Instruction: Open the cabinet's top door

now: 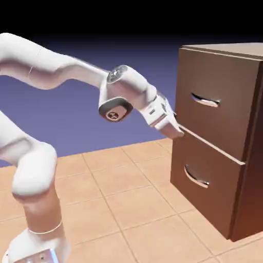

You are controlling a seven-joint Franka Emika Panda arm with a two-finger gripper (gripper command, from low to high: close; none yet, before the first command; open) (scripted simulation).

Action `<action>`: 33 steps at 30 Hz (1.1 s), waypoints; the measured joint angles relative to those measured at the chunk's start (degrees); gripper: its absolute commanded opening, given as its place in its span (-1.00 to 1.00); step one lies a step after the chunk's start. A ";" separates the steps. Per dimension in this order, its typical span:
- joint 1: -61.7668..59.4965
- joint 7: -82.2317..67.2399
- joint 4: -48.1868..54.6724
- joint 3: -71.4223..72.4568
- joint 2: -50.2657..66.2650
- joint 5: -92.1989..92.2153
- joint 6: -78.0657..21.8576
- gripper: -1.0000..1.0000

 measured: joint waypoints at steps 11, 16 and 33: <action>-10.55 -4.79 3.39 9.82 -2.83 27.41 -4.36 0.00; -15.35 -6.96 4.93 14.28 -4.12 39.88 -6.34 0.00; -31.65 -14.36 10.17 29.46 -8.50 82.24 -13.08 0.00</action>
